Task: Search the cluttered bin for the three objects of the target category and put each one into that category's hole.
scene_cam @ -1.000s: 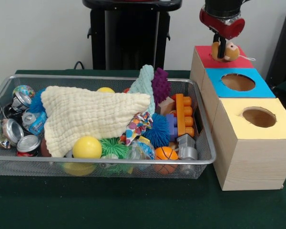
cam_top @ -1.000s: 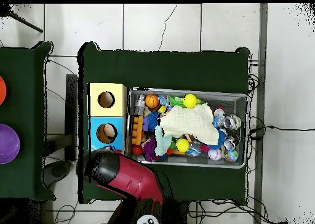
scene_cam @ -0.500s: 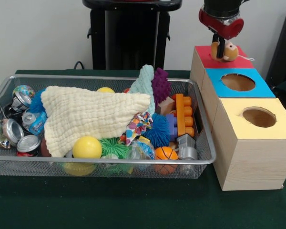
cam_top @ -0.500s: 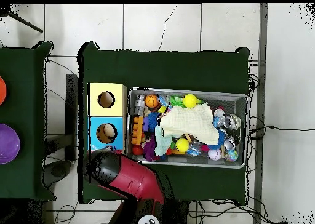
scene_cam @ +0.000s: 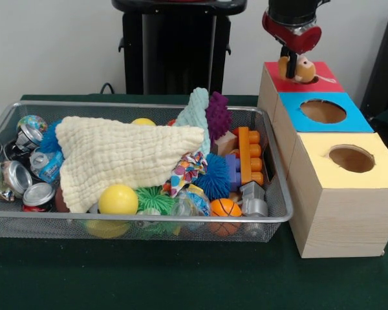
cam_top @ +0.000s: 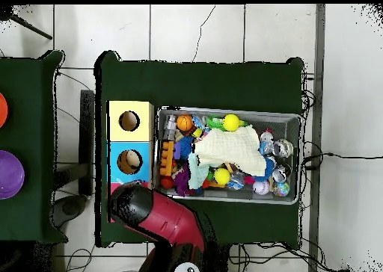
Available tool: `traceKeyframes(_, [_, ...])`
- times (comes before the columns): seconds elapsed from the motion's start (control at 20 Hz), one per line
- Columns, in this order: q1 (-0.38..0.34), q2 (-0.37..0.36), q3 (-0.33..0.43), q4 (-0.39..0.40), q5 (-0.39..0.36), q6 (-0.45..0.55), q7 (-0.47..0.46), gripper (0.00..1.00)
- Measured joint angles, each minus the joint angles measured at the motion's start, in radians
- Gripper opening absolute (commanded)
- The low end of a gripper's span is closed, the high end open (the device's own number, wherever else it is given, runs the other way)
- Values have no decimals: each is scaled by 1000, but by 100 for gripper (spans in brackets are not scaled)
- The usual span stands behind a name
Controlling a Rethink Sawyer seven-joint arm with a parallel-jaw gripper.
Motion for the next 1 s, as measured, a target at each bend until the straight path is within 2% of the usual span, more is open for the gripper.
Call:
traceKeyframes(0.05, [0, 0, 0, 6, 0, 0, 0, 100])
traceKeyframes(1.0, [12, -2, 2, 42, 4, 0, 0, 100])
